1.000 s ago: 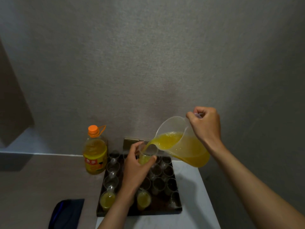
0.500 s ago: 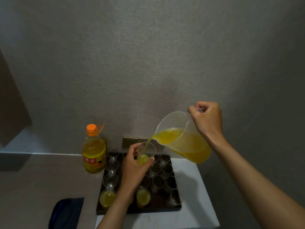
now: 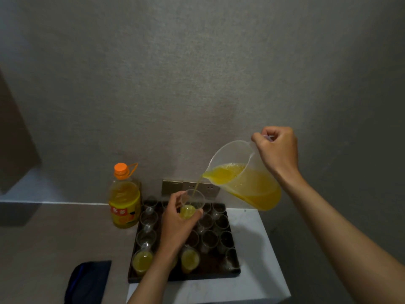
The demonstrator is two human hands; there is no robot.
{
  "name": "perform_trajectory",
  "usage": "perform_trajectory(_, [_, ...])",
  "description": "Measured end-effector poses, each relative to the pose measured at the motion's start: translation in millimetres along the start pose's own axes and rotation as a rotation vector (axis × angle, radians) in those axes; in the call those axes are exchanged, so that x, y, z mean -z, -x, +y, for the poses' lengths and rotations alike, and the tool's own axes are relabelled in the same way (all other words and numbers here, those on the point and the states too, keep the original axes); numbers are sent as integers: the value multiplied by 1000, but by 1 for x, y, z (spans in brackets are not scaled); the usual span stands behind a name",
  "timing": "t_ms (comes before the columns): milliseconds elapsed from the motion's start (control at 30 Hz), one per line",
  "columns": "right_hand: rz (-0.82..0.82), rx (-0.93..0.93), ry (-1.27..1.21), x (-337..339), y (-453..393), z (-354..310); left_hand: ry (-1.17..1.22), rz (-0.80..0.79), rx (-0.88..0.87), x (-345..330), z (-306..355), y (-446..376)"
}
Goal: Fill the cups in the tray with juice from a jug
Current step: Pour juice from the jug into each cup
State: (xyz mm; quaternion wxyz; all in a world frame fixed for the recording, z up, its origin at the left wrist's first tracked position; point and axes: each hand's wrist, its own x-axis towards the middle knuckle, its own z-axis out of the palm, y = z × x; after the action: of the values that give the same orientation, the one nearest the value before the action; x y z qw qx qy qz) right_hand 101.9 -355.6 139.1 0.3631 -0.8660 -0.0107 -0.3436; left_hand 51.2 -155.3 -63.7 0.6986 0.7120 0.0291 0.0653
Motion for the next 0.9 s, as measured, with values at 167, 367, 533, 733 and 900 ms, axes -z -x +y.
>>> perform_trajectory(167, [-7,-6,-10,1,-1,-2,-7,-2,3,0,-2,1])
perform_trajectory(367, [-7,0,-12,1,-2,-2,-13,-2,9,1,-1,2])
perform_trajectory(533, [-6,20,-13,-1,-4,-2,-8,-9,5,2,1,2])
perform_trajectory(733, [2,20,8,0,-4,-3,-9,-11,-1,3,3,2])
perform_trajectory(900, [-6,28,9,-1,-2,-3,-9,-12,-14,4,3,2])
